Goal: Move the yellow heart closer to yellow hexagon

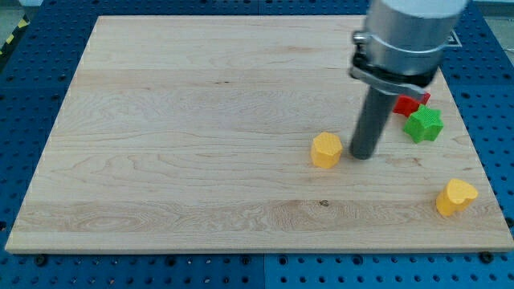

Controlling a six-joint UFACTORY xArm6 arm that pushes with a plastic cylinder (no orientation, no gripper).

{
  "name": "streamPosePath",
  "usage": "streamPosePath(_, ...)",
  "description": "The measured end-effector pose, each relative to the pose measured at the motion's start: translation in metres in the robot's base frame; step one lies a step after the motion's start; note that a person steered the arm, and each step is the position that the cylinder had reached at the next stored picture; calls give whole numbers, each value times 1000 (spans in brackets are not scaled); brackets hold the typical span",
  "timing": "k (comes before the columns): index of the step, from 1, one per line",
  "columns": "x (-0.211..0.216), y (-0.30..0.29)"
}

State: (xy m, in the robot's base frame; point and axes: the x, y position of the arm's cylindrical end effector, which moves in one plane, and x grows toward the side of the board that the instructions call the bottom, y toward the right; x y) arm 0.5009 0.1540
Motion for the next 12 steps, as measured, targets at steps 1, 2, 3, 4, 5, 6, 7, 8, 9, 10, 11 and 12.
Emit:
streamPosePath(1, 24, 65)
streamPosePath(2, 36, 115)
streamPosePath(3, 59, 145)
streamPosePath(4, 91, 140)
streamPosePath(5, 106, 131)
streamPosePath(6, 109, 118)
streamPosePath(7, 102, 106)
streamPosePath(8, 90, 82)
streamPosePath(9, 67, 62)
streamPosePath(10, 58, 40)
streamPosePath(11, 86, 38)
streamPosePath(12, 107, 65)
